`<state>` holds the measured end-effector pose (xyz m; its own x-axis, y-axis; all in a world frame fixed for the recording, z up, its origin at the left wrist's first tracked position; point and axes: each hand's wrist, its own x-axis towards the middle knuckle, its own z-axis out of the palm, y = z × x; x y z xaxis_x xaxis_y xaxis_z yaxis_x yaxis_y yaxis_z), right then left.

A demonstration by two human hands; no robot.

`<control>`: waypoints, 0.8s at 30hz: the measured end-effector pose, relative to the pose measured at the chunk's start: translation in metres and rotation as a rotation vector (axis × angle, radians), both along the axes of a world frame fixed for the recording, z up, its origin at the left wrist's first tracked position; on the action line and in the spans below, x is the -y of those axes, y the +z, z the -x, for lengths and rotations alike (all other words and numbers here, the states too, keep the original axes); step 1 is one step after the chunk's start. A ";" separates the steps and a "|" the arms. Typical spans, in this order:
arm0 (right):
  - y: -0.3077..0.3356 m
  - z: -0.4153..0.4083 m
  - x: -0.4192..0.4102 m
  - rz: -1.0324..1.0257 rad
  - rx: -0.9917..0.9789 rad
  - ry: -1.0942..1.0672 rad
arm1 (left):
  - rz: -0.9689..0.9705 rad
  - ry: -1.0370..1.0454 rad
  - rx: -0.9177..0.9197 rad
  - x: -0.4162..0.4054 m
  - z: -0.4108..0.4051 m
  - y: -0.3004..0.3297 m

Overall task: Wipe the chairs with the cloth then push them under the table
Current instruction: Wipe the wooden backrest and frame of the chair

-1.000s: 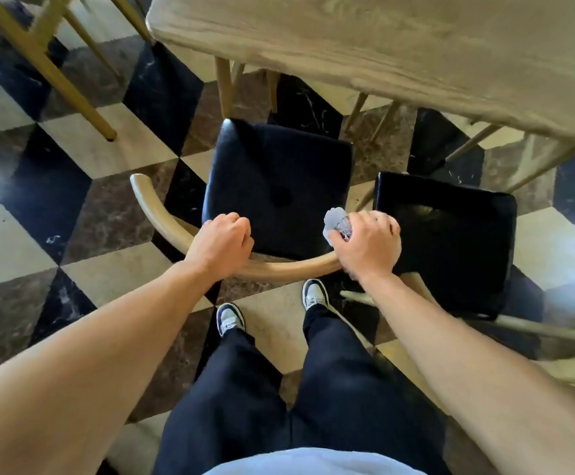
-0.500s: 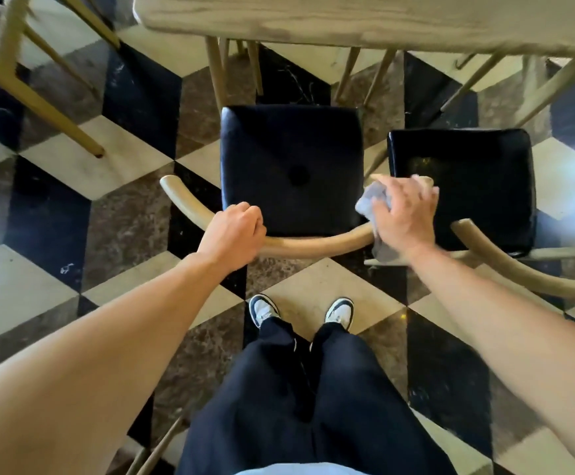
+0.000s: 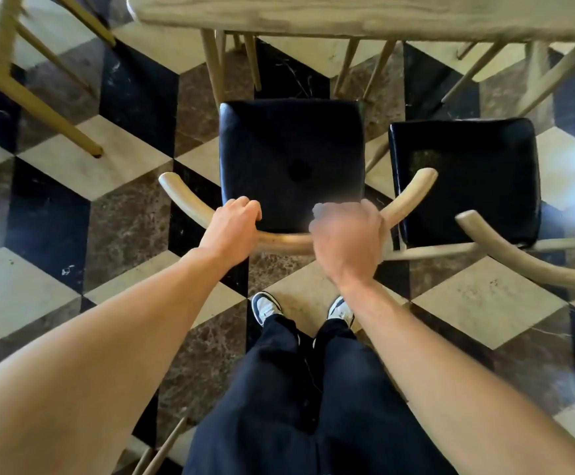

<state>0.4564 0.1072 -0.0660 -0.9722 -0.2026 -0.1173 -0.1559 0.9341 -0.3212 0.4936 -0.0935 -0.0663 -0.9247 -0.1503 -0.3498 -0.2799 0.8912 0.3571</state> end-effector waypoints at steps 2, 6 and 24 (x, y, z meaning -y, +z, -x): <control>0.006 -0.016 0.019 -0.022 0.025 0.109 | -0.012 0.014 -0.009 0.002 -0.001 0.000; 0.013 -0.014 0.014 -0.009 0.158 0.363 | -0.001 0.031 -0.032 0.009 -0.002 0.001; 0.019 0.032 -0.002 -0.119 0.236 0.946 | -0.148 0.688 -0.248 0.079 -0.030 -0.008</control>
